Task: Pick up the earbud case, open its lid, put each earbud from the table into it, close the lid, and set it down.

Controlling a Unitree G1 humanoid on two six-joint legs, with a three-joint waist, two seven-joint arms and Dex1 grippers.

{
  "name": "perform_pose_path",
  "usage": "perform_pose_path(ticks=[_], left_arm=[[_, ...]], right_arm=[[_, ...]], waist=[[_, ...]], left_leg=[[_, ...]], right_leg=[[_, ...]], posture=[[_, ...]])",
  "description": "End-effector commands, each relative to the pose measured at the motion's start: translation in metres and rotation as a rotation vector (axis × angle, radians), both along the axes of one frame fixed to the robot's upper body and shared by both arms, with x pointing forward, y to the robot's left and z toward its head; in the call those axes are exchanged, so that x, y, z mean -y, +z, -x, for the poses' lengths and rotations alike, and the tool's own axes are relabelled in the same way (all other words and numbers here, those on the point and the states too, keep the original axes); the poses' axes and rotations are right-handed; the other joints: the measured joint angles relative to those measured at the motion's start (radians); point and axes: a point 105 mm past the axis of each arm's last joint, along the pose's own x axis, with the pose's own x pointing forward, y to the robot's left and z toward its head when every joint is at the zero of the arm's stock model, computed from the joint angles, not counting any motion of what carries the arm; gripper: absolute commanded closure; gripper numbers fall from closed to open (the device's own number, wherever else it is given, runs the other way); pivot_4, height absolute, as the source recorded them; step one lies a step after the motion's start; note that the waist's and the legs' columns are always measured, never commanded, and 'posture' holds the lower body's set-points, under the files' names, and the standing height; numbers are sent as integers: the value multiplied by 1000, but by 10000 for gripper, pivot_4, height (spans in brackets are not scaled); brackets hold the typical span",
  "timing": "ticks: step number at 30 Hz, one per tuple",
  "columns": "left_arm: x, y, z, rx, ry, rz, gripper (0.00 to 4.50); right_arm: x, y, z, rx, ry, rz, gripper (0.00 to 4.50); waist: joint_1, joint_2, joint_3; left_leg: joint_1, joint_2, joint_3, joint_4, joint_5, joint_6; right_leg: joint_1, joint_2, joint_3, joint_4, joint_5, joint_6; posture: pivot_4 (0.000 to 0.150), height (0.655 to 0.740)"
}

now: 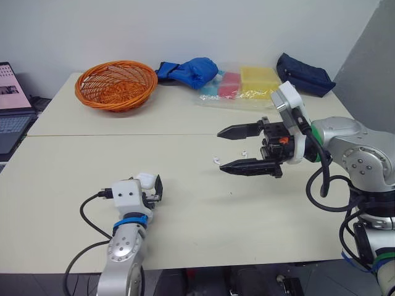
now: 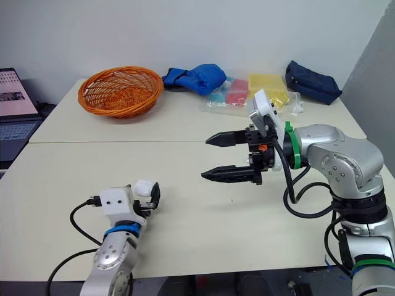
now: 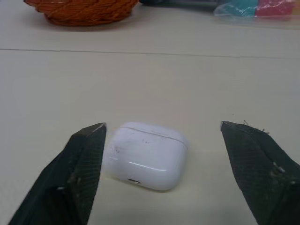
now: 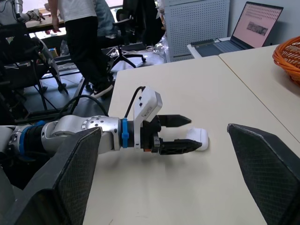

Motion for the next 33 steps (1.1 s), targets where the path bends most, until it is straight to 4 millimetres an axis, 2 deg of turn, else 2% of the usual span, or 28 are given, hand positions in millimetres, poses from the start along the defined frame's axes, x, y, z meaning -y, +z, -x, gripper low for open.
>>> perform_pose_path(ticks=[1, 4, 7, 11, 17, 21, 29, 33], left_arm=[[2, 15, 2, 33, -144, -5, 310], [-4, 9, 2, -24, -194, 28, 310], [-25, 9, -2, -48, -175, 5, 310], [-18, 4, -4, -88, -216, -9, 310], [-9, -14, -5, -169, -234, 2, 310], [-12, -29, 0, -237, -210, -14, 310], [-18, -24, -11, -207, -185, -51, 310], [-17, -21, -13, -190, -179, -43, 12127]], right_arm=[[0, 9, 3, 39, 8, -37, 0], [-1, 9, 4, 34, 12, -44, 0], [-2, 8, 3, 32, 14, -46, 0], [-3, 9, 3, 34, 14, -55, 0], [-2, 9, 3, 33, 12, -52, 0], [-2, 10, 3, 35, 11, -52, 0], [-1, 10, 2, 34, 7, -52, 0], [-1, 10, 2, 36, 6, -55, 0]], waist=[[0, 0, 0], [0, 0, 0], [-1, 0, 0], [0, 0, 0], [0, 0, 0], [0, 0, 0], [0, 0, 0], [0, 0, 0]], left_leg=[[0, 0, 0, 0, 0, 0], [0, 1, 0, 0, 0, 0], [0, 1, 0, 0, 0, 0], [0, 1, 0, 0, 0, 0], [0, 1, 0, 0, 0, 0], [0, 1, 0, 0, 0, 0], [1, 1, 0, 0, 0, 0], [1, 1, 0, 0, 0, 0]], right_leg=[[0, 0, 0, 0, -1, -2], [0, 0, 0, 0, -2, -3], [0, -1, 0, 0, -2, -3], [0, -1, 0, 0, -2, -3], [0, -3, 1, 0, -1, -1], [0, -3, 0, 0, 0, 0], [0, -3, 0, 2, -2, -3], [0, -3, 1, 2, -2, -3]], posture=[[1500, 7400], [1500, 7400], [1500, 7400], [1500, 7400], [1500, 7400], [1500, 7400], [1500, 7400], [1500, 7400]])
